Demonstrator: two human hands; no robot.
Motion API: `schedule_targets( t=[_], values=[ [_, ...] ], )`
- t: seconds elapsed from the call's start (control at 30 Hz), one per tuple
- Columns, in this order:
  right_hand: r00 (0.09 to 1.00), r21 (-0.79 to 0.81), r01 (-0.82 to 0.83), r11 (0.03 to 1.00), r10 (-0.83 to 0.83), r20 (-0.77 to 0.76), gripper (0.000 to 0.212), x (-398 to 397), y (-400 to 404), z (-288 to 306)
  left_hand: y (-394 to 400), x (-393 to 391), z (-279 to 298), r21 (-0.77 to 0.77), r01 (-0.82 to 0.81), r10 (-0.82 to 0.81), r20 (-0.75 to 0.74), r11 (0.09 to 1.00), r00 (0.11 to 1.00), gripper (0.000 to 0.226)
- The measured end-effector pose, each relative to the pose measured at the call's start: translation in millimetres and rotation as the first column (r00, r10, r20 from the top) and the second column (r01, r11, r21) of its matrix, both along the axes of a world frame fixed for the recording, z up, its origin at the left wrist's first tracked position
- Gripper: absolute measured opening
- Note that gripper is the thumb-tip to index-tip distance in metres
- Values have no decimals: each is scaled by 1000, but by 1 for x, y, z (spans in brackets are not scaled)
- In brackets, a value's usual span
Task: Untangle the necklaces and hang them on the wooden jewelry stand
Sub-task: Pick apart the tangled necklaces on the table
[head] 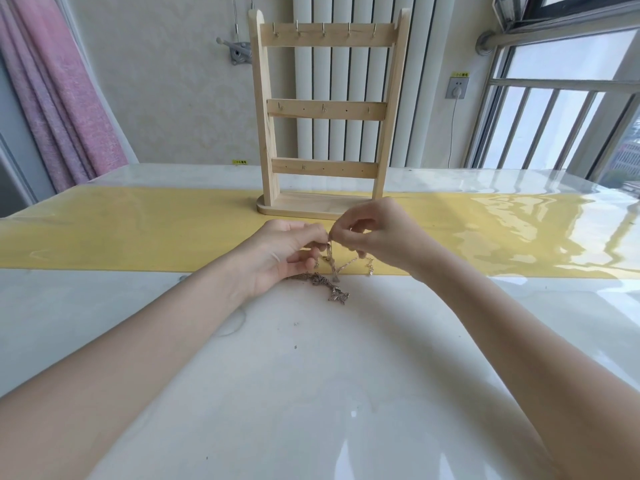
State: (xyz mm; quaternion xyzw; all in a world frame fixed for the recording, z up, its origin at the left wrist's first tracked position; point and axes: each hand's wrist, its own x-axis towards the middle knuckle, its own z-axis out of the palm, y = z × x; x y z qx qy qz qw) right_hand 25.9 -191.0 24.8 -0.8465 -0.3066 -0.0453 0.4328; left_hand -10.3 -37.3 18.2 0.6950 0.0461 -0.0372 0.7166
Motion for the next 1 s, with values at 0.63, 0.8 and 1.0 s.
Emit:
schedule_targets(
  t=[0.63,0.8,1.0],
  values=[
    [986,-47,-102,994,95,-140,21,-6,1,5,-3,-6,7,392,-2,-56,135,920,989,20],
    [973,-57,-134,989,120,-197,19,-4,-2,3,-4,-6,6,435,-17,-53,148,900,988,19],
    [919,104,-119,987,149,-364,19,-2,-3,1,-4,-8,7,392,39,-96,127,919,987,20]
  ],
)
